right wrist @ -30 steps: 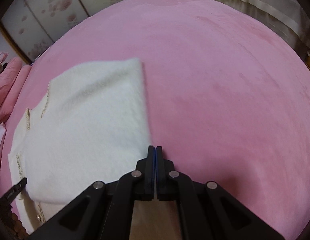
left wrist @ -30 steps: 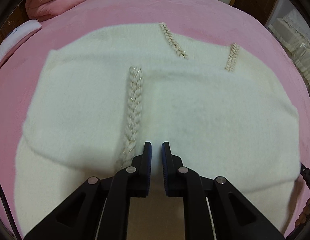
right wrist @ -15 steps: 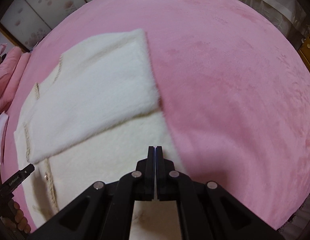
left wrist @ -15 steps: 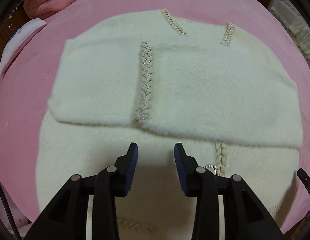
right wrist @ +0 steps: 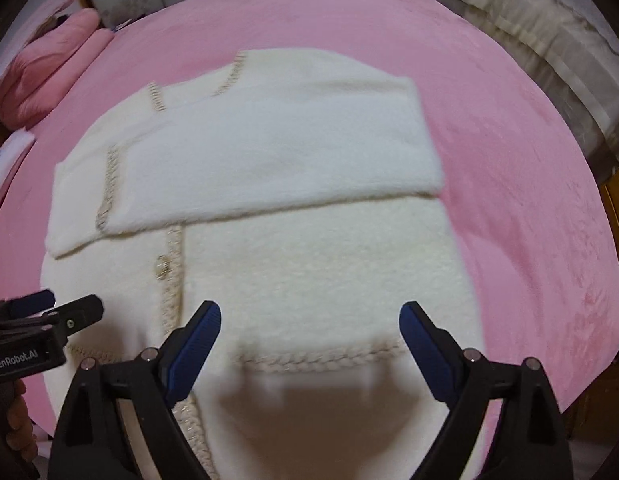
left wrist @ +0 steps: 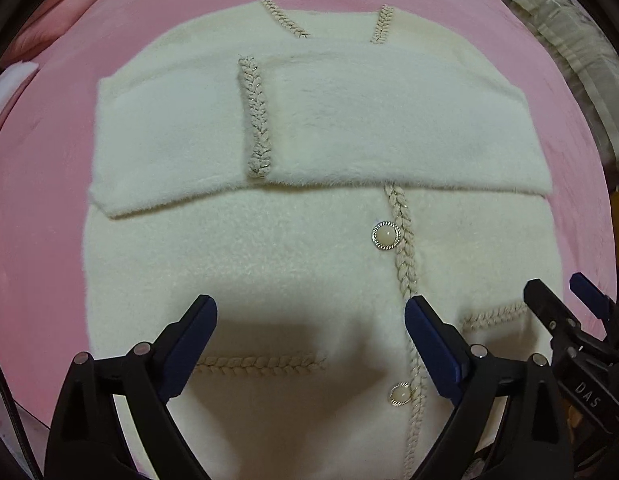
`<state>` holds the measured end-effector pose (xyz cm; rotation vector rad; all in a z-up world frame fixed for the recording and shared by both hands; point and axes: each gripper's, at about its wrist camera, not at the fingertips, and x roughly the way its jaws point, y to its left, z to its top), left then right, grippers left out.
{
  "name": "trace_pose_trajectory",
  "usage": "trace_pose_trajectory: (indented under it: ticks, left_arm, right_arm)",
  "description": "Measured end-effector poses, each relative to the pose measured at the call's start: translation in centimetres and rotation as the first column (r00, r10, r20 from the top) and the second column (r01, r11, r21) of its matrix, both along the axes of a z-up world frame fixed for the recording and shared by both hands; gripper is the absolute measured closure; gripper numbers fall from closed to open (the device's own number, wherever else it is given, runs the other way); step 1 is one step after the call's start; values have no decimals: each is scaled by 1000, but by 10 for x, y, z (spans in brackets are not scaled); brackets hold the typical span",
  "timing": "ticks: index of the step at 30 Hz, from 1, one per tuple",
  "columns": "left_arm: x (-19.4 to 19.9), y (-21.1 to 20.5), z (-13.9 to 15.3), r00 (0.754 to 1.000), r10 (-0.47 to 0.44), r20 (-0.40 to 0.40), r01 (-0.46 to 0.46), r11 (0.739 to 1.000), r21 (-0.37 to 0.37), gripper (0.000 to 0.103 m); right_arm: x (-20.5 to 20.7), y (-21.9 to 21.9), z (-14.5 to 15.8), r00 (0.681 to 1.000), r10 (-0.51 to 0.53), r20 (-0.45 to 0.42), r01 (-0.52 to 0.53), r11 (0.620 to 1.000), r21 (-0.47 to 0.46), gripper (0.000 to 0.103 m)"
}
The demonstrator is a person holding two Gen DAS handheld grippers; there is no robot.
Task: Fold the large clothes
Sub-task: 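Open both tools and move them back toward the braided hem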
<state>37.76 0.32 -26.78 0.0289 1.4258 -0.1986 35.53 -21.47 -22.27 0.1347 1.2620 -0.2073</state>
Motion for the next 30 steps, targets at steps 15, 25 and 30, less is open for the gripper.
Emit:
trace_pose_trajectory:
  ticks: [15,25,30]
  left_arm:
    - [-63,35,-1,999,33,-22,-33,999,14,9]
    - [-166,60,50,990,118,79,-119,993,9,9]
    - [-212,82,59,980,191,63,-189,981,-42,9]
  right_arm:
    - [-56,10,-11,983,-184,-13,177,921,348,12]
    - [-146,0,35,981,-176,84,133,918,372,12]
    - [-192,-16,53,973,-187,133,125,918,376,12]
